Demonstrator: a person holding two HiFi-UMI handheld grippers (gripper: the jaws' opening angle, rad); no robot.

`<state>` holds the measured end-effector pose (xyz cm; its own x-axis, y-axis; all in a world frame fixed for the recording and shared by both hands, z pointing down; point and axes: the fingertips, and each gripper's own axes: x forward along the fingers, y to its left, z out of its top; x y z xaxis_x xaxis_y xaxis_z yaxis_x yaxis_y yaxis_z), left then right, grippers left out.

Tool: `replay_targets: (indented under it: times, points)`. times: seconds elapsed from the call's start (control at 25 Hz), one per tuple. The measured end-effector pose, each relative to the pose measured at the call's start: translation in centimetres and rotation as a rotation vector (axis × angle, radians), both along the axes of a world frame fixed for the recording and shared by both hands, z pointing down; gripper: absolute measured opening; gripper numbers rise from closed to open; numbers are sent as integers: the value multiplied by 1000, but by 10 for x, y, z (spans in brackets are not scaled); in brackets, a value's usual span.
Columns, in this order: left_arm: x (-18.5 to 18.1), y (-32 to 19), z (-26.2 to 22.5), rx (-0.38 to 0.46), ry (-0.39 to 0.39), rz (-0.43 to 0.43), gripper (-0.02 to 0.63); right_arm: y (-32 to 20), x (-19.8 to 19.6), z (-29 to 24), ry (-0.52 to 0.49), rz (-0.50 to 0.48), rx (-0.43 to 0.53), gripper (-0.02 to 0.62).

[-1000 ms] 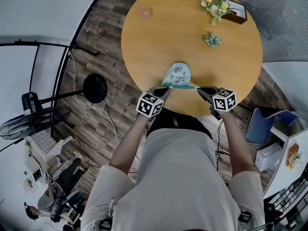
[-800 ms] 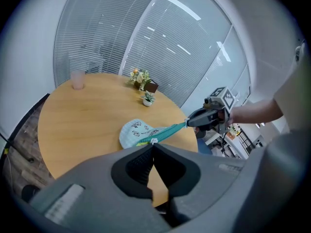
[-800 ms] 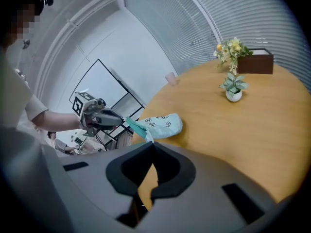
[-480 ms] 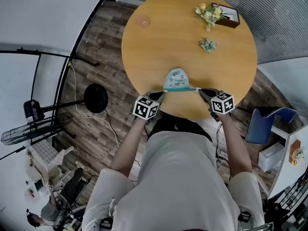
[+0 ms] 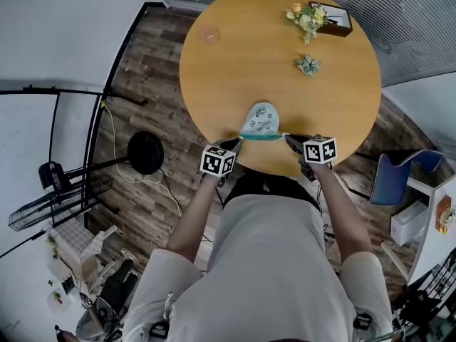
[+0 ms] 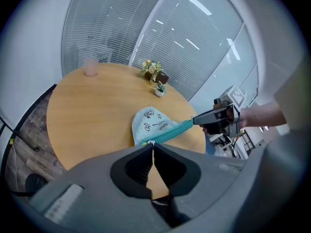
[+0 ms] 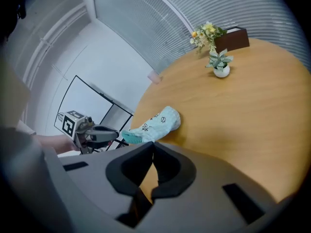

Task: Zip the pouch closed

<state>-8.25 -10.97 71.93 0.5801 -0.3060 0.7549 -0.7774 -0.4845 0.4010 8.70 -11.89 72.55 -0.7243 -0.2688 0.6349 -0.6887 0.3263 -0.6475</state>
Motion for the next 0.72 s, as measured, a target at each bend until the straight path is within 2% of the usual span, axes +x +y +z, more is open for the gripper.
replay_targets:
  times: [0.16,0.4,0.72]
  points:
    - [-2,1,10,-31,19,27,21,1,-6,7,37,43,-31,5]
    - [-5,11,21,-79,47,92,23,1,-14,7,-5,115,-44,5]
    - [-11,21,35,-110,57,160,23,25,-5,32,62,176,-71,5]
